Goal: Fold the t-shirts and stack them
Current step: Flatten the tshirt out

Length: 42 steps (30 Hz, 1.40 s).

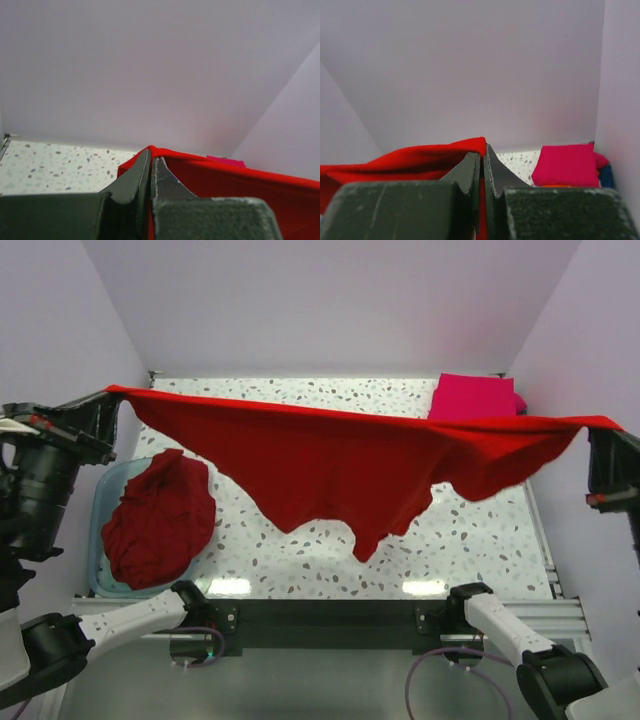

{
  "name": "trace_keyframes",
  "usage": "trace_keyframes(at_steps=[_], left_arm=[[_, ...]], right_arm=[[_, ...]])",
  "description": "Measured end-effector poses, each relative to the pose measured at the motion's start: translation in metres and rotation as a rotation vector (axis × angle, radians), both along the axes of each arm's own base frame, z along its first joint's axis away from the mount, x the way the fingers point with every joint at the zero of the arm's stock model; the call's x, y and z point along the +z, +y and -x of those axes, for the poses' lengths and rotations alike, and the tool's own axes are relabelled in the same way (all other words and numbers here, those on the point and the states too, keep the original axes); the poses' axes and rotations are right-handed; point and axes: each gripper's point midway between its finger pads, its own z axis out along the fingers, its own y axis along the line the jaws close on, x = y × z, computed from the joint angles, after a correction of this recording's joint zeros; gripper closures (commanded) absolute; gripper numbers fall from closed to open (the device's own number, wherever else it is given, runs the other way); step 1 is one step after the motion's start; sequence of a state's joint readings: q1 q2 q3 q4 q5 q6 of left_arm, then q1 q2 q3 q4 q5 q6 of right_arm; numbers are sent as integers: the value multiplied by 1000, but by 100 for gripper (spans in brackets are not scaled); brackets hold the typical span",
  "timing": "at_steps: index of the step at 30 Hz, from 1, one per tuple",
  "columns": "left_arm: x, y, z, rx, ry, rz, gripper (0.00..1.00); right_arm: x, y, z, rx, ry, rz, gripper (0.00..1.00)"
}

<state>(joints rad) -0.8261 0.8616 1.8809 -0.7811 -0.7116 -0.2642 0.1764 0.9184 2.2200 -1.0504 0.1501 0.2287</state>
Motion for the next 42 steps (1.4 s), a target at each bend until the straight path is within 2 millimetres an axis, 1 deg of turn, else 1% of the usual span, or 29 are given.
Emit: trace_keyframes(at_steps=[2,4,6,7,9,11,13,14,16,18,21,23,24,25,27,28,30,33,37,40,42], left_arm=[[19,2,11,-47,-50,25,100],[30,1,18,-82,-82,34,100],[31,-3,18,-102,-88,25,100],[30,-6,16,-107,-84,16,100],[23,-14,7,-98,-61,-18,100],[8,-25,-10,-65,-15,-69,100],[-13,-40,-33,-22,50,-149,100],[-26,-48,-47,4,87,-197,100],[-51,-64,-70,39,151,-285,100],[-79,-82,-92,65,216,-385,100],[-116,-101,-119,84,296,-511,100],[-128,-104,-130,102,327,-559,100],[-130,-103,-133,112,333,-567,100],[-130,-102,-135,120,336,-572,100],[-126,-98,-134,131,330,-564,100],[-121,-95,-131,133,319,-552,100],[-110,-88,-124,134,295,-525,100],[-92,-75,-108,125,247,-474,100],[-65,-53,-78,88,160,-388,100],[-50,-43,-58,43,105,-343,100],[-34,-39,-43,-1,56,-305,100]], right_arm=[[19,-2,22,9,-81,-2,100],[33,-4,37,10,-139,-6,100],[39,-6,43,8,-163,-5,100],[39,-6,43,6,-163,-3,100],[36,-6,36,2,-150,3,100],[27,-3,17,-2,-108,13,100],[10,1,-11,-5,-38,26,100],[-2,4,-30,-5,7,33,100],[-34,11,-68,-3,115,52,100],[-71,19,-109,-1,240,74,100],[-123,27,-155,3,402,103,100],[-147,30,-174,3,477,117,100],[-154,31,-179,4,502,122,100],[-157,32,-181,4,513,124,100],[-151,31,-179,4,500,122,100],[-143,31,-176,4,480,119,100],[-120,29,-168,3,419,109,100],[-89,26,-147,2,327,96,100],[-57,20,-112,5,216,81,100],[-37,15,-83,4,149,74,100],[-19,11,-62,2,90,68,100]])
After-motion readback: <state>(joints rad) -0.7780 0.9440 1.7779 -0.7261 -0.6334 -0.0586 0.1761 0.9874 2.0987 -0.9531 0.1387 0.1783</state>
